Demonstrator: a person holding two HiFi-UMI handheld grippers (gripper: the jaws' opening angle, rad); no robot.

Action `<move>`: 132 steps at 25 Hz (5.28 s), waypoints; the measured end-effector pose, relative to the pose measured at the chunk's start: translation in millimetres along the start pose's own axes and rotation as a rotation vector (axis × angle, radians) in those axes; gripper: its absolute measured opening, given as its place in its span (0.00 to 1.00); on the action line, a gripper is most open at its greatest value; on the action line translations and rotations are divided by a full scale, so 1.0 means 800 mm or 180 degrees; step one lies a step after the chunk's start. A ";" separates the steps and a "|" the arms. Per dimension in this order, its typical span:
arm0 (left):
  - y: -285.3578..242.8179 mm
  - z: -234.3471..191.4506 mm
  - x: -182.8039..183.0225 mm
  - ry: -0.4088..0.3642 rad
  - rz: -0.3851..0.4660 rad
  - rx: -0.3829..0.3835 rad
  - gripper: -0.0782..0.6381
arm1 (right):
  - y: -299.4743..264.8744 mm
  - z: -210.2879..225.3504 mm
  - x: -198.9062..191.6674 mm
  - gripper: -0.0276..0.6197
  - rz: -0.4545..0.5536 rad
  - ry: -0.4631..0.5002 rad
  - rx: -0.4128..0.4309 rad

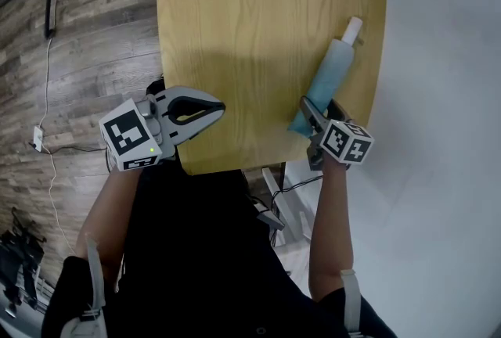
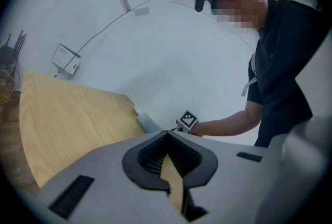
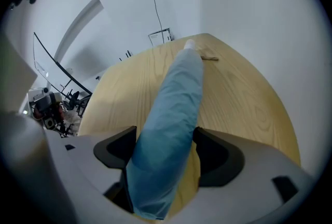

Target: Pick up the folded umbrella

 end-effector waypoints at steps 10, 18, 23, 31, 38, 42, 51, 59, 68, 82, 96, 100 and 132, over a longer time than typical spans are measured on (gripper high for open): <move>-0.002 -0.001 -0.004 0.0019 -0.0001 -0.0027 0.12 | -0.018 -0.004 0.007 0.57 -0.0314 0.0029 0.0096; -0.004 -0.003 -0.011 0.0048 -0.0038 -0.0090 0.12 | -0.035 -0.025 0.005 0.57 -0.0258 0.0735 -0.0492; -0.006 -0.003 -0.012 0.0040 -0.0052 -0.0136 0.12 | -0.038 -0.026 0.009 0.57 -0.0264 0.0697 -0.0491; 0.004 0.018 -0.003 -0.0074 -0.0099 -0.0124 0.12 | -0.034 -0.021 0.005 0.52 -0.0062 0.0566 -0.0406; 0.053 0.041 0.016 -0.0320 -0.0116 -0.0057 0.13 | -0.013 -0.052 -0.023 0.48 0.0470 0.0305 -0.0164; 0.078 0.052 0.050 -0.0574 -0.0080 -0.0071 0.12 | 0.041 -0.100 -0.005 0.47 0.1073 0.0277 0.0025; 0.102 0.080 0.162 -0.1217 0.0193 -0.0496 0.13 | 0.211 -0.228 0.052 0.47 0.2414 0.0653 0.0201; 0.127 0.102 0.254 -0.1636 0.0475 -0.1184 0.13 | 0.332 -0.328 0.042 0.48 0.3258 0.0873 0.0000; 0.082 0.156 0.283 -0.1933 0.0308 -0.2056 0.13 | 0.413 -0.381 -0.076 0.48 0.3927 0.0528 -0.0394; 0.126 0.322 0.184 -0.2103 0.0125 -0.2517 0.12 | 0.457 -0.423 -0.281 0.48 0.4616 0.0596 -0.0122; 0.222 0.406 0.038 -0.1990 -0.0088 -0.2427 0.12 | 0.421 -0.486 -0.434 0.48 0.4866 0.0527 0.0466; 0.249 0.409 0.034 -0.2006 -0.0082 -0.2556 0.12 | 0.422 -0.526 -0.440 0.48 0.4909 0.0545 0.0459; 0.560 0.305 0.030 -0.1926 -0.0009 -0.3373 0.12 | 0.314 -0.899 -0.392 0.48 0.4932 0.0797 0.0715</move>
Point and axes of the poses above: the fingertips, and each gripper's own axes: y backward along the fingers, z to its right, x out of its top, the point moved 8 cm from there along y, backward along the fingers, and after that the axes turned 10 degrees about -z, right-handed, at the moved point
